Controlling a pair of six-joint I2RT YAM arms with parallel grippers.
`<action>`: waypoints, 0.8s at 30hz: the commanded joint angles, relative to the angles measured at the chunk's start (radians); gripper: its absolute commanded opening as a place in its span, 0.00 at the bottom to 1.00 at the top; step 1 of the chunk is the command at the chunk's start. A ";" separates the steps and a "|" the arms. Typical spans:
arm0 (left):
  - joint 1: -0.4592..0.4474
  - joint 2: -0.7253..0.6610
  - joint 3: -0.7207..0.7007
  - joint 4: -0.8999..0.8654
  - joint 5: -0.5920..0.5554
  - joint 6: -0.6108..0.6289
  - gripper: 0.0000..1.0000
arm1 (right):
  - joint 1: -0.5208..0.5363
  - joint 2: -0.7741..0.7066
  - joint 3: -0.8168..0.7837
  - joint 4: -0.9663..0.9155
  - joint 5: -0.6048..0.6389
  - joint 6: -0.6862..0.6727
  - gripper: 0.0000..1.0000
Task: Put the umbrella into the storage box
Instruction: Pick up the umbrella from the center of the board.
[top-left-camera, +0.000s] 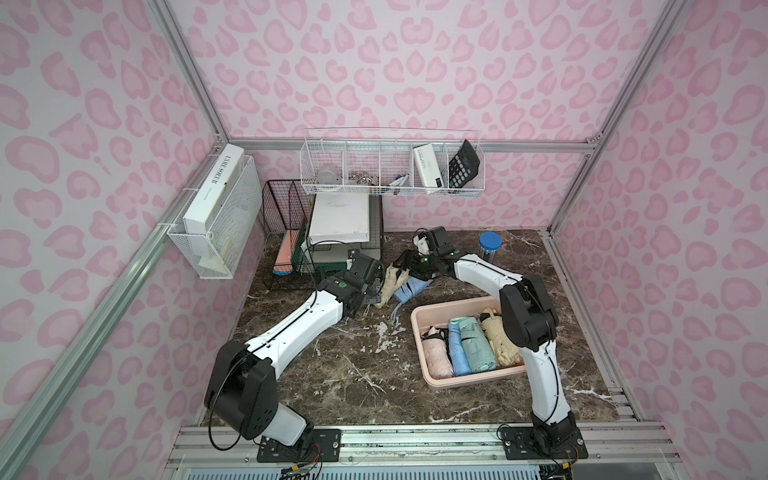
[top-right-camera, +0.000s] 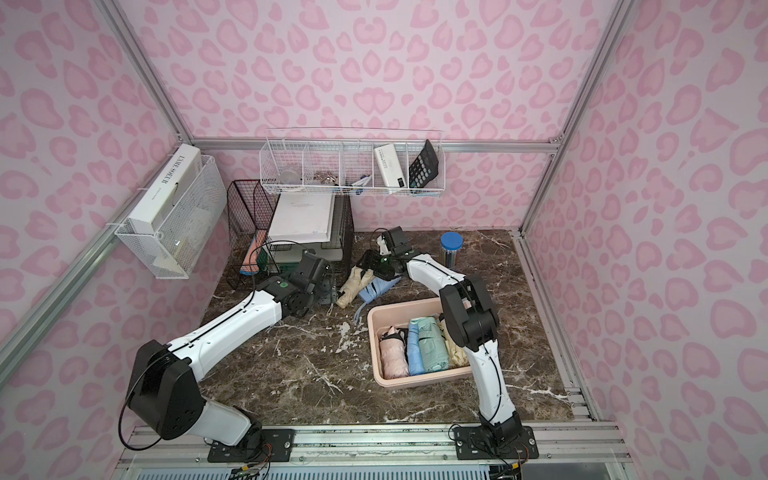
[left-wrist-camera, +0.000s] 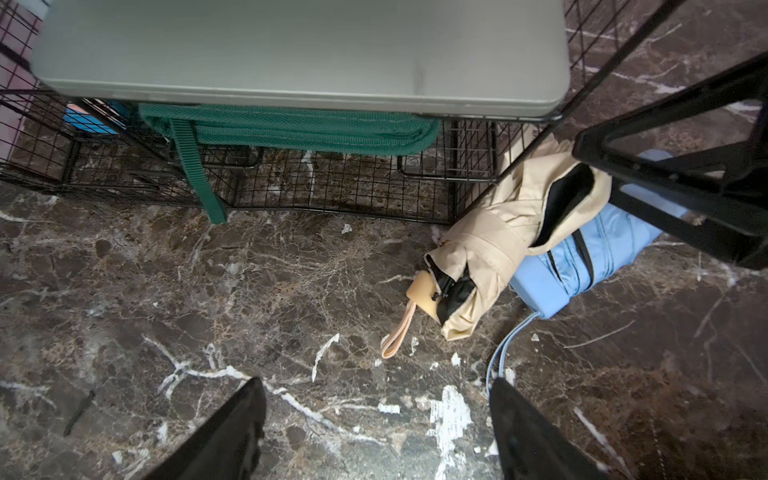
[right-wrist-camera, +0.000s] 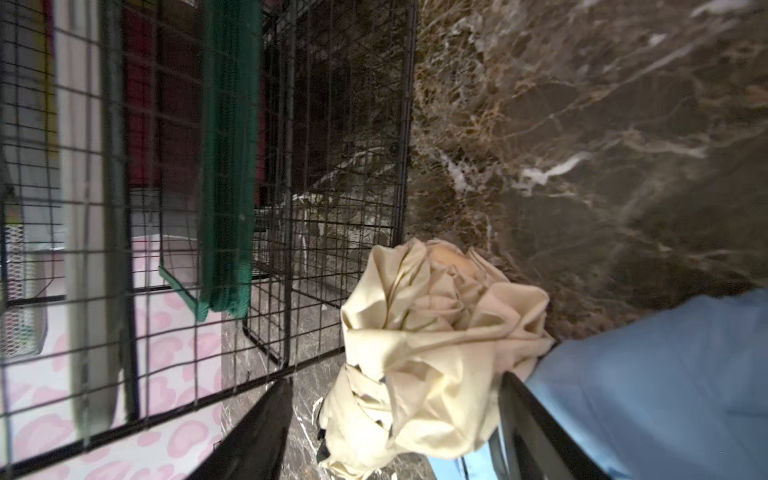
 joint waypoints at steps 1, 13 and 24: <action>0.006 -0.019 -0.004 0.012 -0.027 -0.027 0.85 | 0.002 0.025 0.029 -0.037 0.061 0.044 0.72; 0.013 -0.087 -0.022 -0.011 -0.075 -0.055 0.86 | 0.039 0.203 0.269 -0.171 0.060 0.075 0.75; 0.015 -0.112 -0.029 -0.017 -0.095 -0.075 0.86 | 0.058 0.252 0.308 -0.209 0.028 0.089 0.62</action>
